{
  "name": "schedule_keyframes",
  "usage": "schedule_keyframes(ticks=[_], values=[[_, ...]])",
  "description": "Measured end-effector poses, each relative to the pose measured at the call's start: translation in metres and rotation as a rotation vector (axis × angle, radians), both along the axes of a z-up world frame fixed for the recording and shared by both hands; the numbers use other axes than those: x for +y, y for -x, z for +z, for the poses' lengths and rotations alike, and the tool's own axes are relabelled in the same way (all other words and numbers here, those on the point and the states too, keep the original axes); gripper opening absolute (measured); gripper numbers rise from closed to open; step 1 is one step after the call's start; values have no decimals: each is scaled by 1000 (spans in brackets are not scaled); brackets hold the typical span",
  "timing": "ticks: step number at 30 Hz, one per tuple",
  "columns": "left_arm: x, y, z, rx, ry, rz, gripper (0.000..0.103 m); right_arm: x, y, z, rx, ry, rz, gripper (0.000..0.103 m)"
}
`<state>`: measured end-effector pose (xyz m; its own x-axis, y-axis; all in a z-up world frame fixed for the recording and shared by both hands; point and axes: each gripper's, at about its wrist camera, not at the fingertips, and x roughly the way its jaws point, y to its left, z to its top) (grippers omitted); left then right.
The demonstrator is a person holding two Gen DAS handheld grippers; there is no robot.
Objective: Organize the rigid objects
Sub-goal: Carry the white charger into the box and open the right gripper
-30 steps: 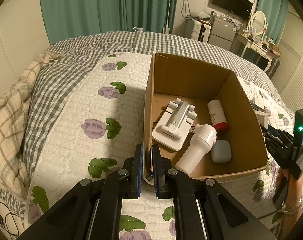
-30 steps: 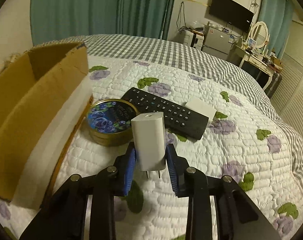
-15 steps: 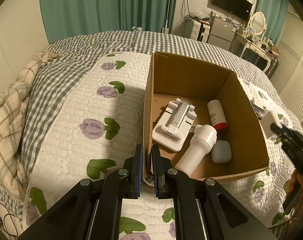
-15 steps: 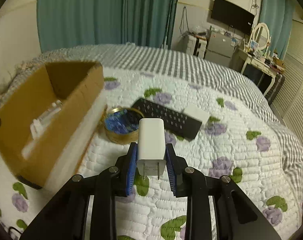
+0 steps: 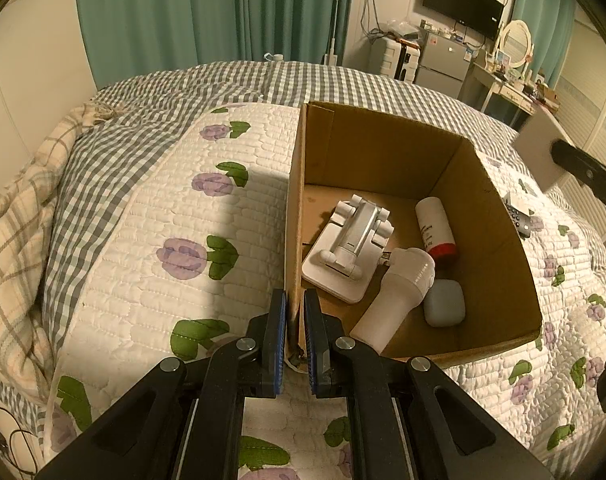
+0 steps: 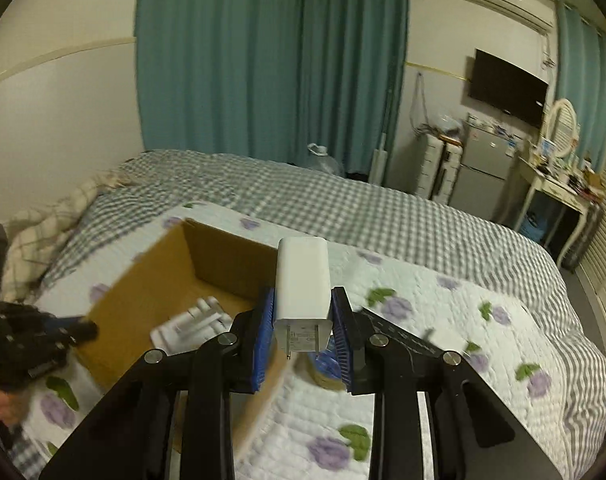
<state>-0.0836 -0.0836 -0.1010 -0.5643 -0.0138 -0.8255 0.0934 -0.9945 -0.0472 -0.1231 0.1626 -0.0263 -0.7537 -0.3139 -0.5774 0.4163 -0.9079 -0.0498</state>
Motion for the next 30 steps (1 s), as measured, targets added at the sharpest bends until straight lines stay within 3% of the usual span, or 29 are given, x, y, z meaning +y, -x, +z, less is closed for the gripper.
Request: schedule_keyframes(ticks=[11, 19, 30], values=[[0, 0, 0, 3, -6, -4, 8, -62, 12, -24, -85, 10, 117, 27], [0, 0, 1, 6, -12, -4, 8, -87, 33, -61, -191, -25, 122, 27], [-2, 1, 0, 6, -27, -7, 8, -111, 52, -81, -336, -20, 165, 27]])
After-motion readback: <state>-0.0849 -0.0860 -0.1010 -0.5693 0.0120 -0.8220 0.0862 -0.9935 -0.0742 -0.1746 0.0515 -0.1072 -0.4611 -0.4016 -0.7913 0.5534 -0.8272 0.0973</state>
